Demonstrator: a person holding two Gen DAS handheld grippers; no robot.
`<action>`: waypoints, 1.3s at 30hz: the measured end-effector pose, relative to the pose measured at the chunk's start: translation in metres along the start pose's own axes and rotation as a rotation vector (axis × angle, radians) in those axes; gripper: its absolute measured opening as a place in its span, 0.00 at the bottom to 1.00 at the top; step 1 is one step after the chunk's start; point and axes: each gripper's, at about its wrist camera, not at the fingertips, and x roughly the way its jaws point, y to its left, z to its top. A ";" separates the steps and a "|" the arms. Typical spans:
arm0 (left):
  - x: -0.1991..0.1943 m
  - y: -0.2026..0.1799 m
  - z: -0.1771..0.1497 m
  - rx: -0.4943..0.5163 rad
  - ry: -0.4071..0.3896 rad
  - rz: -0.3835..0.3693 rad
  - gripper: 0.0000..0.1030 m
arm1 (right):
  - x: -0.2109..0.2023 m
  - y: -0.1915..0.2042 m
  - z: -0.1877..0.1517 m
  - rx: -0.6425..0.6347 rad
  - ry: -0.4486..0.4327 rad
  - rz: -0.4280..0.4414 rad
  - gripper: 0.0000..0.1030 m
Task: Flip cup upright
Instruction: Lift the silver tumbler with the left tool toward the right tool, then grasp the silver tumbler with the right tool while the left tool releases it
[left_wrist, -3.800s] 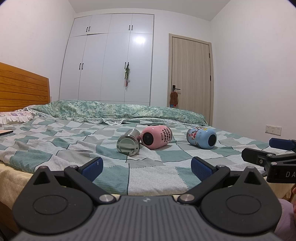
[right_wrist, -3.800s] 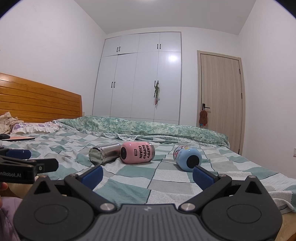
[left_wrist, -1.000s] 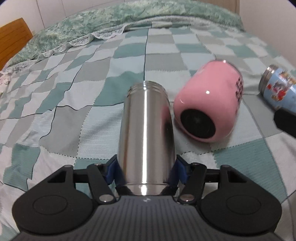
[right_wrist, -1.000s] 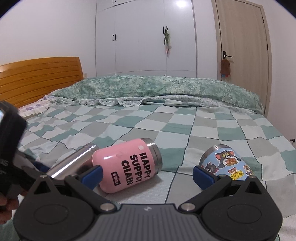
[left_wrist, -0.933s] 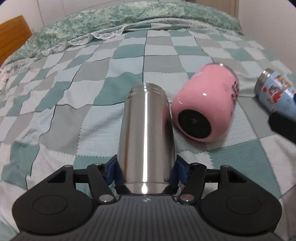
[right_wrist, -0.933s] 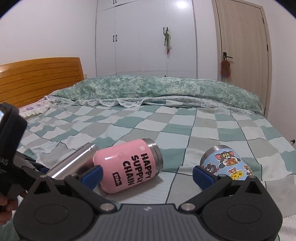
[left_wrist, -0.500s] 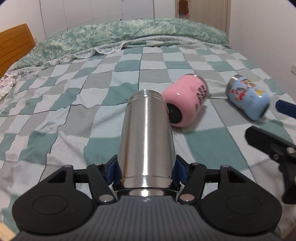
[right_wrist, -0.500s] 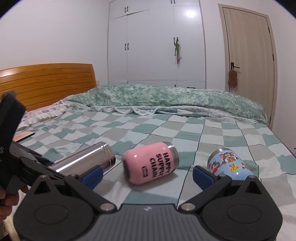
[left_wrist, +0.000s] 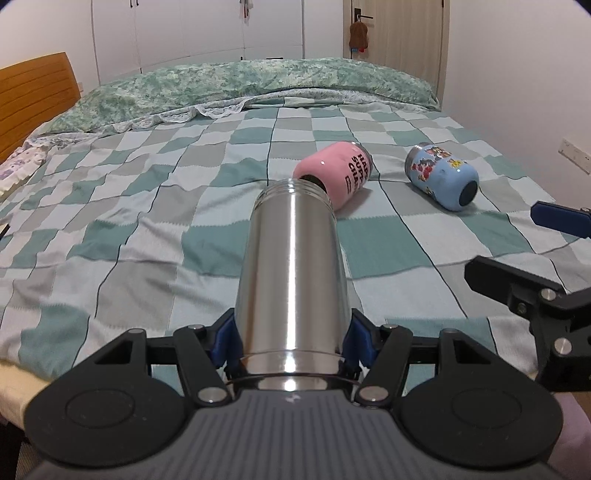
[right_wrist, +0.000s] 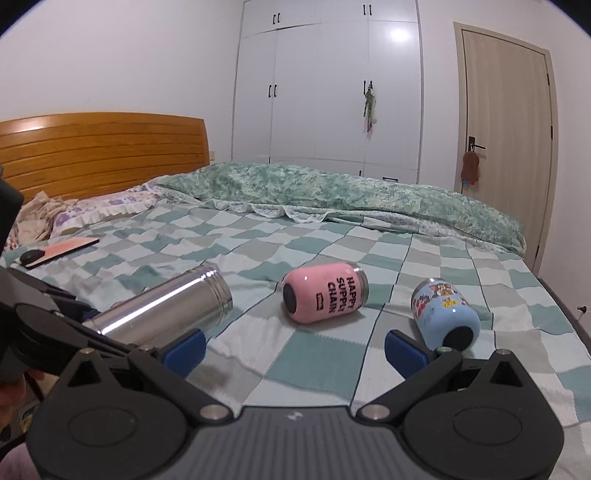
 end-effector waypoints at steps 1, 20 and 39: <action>-0.002 0.000 -0.003 -0.006 0.000 -0.001 0.61 | -0.005 0.001 -0.003 -0.003 0.006 0.000 1.00; 0.025 -0.016 -0.044 -0.021 0.021 0.061 0.61 | -0.032 -0.009 -0.045 0.011 0.098 -0.022 1.00; -0.037 0.004 -0.027 0.029 -0.160 0.032 1.00 | -0.044 -0.005 -0.038 0.018 0.055 -0.025 1.00</action>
